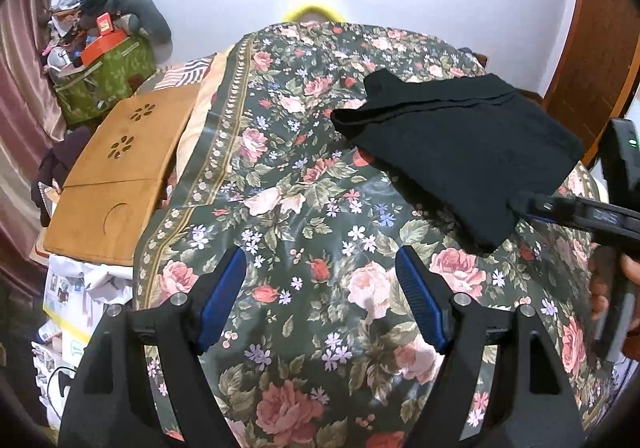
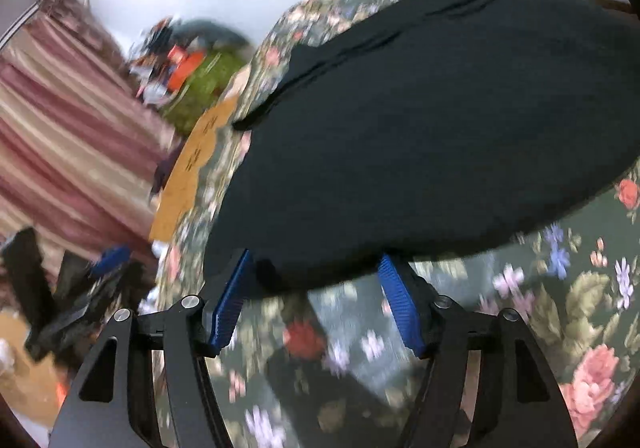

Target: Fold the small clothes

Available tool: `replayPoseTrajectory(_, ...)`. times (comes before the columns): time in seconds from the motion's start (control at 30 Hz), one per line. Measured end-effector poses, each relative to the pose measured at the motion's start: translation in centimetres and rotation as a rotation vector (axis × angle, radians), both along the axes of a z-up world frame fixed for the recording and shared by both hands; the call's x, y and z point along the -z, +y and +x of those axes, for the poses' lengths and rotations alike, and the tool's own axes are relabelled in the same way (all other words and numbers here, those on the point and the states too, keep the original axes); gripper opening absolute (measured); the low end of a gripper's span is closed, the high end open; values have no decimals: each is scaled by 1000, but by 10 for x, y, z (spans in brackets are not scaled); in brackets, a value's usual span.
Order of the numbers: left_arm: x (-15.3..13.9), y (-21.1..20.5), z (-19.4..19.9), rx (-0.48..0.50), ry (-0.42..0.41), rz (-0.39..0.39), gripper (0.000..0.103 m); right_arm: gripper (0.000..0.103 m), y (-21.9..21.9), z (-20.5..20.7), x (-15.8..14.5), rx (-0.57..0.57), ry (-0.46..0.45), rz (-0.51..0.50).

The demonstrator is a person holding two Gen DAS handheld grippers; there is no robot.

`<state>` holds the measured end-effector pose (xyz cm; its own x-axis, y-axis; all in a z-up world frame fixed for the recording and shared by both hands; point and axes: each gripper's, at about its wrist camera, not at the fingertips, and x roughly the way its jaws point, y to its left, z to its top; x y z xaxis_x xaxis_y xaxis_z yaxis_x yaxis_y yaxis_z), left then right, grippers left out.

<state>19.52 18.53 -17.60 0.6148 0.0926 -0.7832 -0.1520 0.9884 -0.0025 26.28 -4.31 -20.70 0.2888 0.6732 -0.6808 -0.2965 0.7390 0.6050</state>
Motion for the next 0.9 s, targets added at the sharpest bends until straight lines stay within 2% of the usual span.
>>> replayPoseTrajectory(0.07, 1, 1, -1, -2, -4, 3, 76, 54, 5, 4, 2, 30, -7, -26)
replayPoseTrajectory(0.1, 1, 1, 0, -3, -3, 9, 76, 41, 6, 3, 2, 38, -14, -42)
replayPoseTrajectory(0.13, 2, 0, 1, -2, -1, 18, 76, 32, 7, 4, 2, 40, -14, -49)
replayPoseTrajectory(0.17, 3, -1, 2, -1, 1, 22, 76, 14, 5, 8, 5, 31, 4, -34)
replayPoseTrajectory(0.2, 4, -3, 3, 1, 5, 21, 76, 9, 4, 11, 7, 25, 25, -14)
replayPoseTrajectory(0.27, 6, -6, 6, 6, 14, 13, 76, 5, 4, 12, 8, 7, 35, 7)
replayPoseTrajectory(0.43, 4, -19, 10, 18, 20, -1, 76, 4, -5, -16, -7, -112, -44, -39)
replayPoseTrajectory(0.53, 0, -32, 15, 36, 24, 1, 77, 4, -23, -28, -9, -160, -41, -47)
replayPoseTrajectory(0.73, -10, -65, 24, 91, 30, 3, 79, 4, -80, -55, -4, -201, -19, -93)
replayPoseTrajectory(0.9, -12, -83, 40, 117, 24, -59, 83, 4, -141, -65, 7, -161, 14, -158)
